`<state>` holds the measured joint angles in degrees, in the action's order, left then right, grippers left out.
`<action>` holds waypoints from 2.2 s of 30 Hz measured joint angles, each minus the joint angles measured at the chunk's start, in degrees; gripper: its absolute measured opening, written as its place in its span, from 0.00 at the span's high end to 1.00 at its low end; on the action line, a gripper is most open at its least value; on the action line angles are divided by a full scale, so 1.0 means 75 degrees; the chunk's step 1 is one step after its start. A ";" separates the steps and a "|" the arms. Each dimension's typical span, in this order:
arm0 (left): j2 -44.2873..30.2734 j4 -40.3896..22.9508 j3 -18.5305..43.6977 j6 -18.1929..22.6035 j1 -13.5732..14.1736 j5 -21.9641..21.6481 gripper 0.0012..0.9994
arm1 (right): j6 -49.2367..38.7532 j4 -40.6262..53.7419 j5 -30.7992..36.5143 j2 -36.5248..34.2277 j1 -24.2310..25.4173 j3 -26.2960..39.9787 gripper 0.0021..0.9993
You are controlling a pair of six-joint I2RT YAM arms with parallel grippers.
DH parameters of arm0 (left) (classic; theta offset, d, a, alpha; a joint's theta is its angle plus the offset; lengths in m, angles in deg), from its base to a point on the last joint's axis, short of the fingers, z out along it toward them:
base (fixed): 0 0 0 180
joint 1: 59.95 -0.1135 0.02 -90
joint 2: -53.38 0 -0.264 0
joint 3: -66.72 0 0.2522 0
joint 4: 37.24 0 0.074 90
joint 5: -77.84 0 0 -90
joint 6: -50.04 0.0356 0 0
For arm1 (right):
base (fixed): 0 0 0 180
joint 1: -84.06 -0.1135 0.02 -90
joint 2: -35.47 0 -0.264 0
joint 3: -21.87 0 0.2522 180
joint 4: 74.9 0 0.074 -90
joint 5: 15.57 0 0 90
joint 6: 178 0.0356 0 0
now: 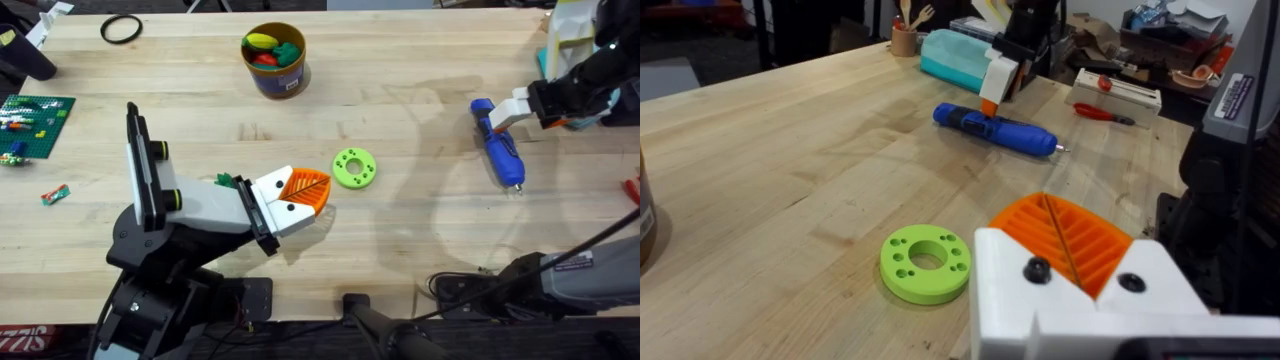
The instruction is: Pick up the gripper from the table and insert it into the empty holder that is missing its gripper. Then pick up a screw, insert it into the mounting hole, and use the screwdriver to tighten it. Finally, clean up the table by picking up the vegetable and placing it into the bucket.
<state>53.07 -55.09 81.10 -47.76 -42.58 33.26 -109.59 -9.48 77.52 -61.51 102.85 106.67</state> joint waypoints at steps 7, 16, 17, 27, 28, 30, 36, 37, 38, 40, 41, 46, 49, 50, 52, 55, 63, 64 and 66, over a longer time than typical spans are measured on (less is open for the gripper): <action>0.0001 -0.0006 0.0000 -0.0022 0.0000 -0.0026 0.99 | -0.0093 0.0160 -0.0582 0.0012 -0.0009 0.0036 0.04; -0.0001 -0.0004 0.0000 -0.0022 0.0000 -0.0029 0.99 | -0.0520 0.0350 -0.1393 0.0183 -0.0017 0.0310 0.04; 0.0000 -0.0004 0.0000 -0.0022 0.0000 -0.0031 0.99 | -0.0554 0.0339 -0.1421 0.0139 -0.0017 0.0310 0.04; 0.0001 -0.0006 0.0001 -0.0022 0.0000 -0.0031 0.99 | -0.0622 0.0179 -0.1546 -0.1013 -0.0037 0.0316 0.04; 0.0001 -0.0004 0.0002 -0.0022 0.0000 -0.0031 0.99 | -0.0622 0.0138 -0.1579 -0.1099 -0.0050 0.0316 0.04; 0.0000 -0.0006 0.0000 -0.0022 0.0002 -0.0031 0.99 | -0.0619 -0.0005 -0.1627 -0.1223 -0.0114 0.0319 0.04; 0.0000 -0.0004 0.0001 0.0013 0.0000 -0.0033 0.99 | -0.0613 -0.0295 -0.1221 -0.1251 -0.0630 0.0337 0.04; -0.0001 -0.0005 0.0002 0.0013 0.0000 -0.0033 0.99 | -0.0613 -0.0297 -0.1100 -0.1253 -0.0736 0.0337 0.04; -0.0001 -0.0006 0.0000 0.0014 0.0000 -0.0033 0.99 | -0.0613 -0.0295 -0.1001 -0.1261 -0.0830 0.0337 0.04; 0.0000 -0.0006 0.0000 0.0016 0.0000 -0.0034 0.99 | -0.0612 -0.0251 -0.0839 -0.1271 -0.0978 0.0337 0.04; -0.0001 -0.0005 0.0000 0.0016 0.0000 -0.0035 0.99 | -0.0611 -0.0238 -0.0788 -0.1273 -0.1018 0.0337 0.04; -0.0001 -0.0004 0.0000 0.0016 0.0000 -0.0033 0.99 | -0.0610 -0.0191 -0.0639 -0.1308 -0.1061 0.0341 0.04; -0.0001 -0.0004 0.0000 0.0017 0.0000 -0.0033 0.99 | -0.0607 -0.0180 -0.0601 -0.1345 -0.1061 0.0370 0.04; 0.0001 -0.0004 0.0000 0.0019 0.0000 -0.0033 0.99 | -0.0607 -0.0170 -0.0589 -0.1348 -0.1061 0.0373 0.04; -0.0001 -0.0004 0.0000 0.0020 0.0000 -0.0033 0.99 | -0.0611 -0.0138 -0.0587 -0.1350 -0.1061 0.0380 0.04; 0.0001 -0.0006 0.0000 0.0036 0.0000 -0.0033 0.99 | -0.0772 -0.0077 -0.0554 -0.1351 -0.1061 0.0395 0.04; -0.0001 -0.0006 0.0000 0.0040 0.0000 -0.0036 0.99 | -0.0958 -0.0090 -0.0296 -0.1396 -0.1061 0.0410 0.27; 0.0001 -0.0004 0.0000 0.0045 0.0000 -0.0033 0.99 | -0.0946 -0.0098 -0.0269 -0.1402 -0.1058 0.0412 0.31; -0.0001 -0.0004 0.0001 0.0080 0.0000 -0.0036 0.99 | -0.0965 -0.0095 -0.0222 -0.1402 -0.1050 0.0412 0.42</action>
<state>53.06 -55.13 81.11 -47.16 -42.58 32.99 -116.83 -10.19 75.86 -72.02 94.97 109.76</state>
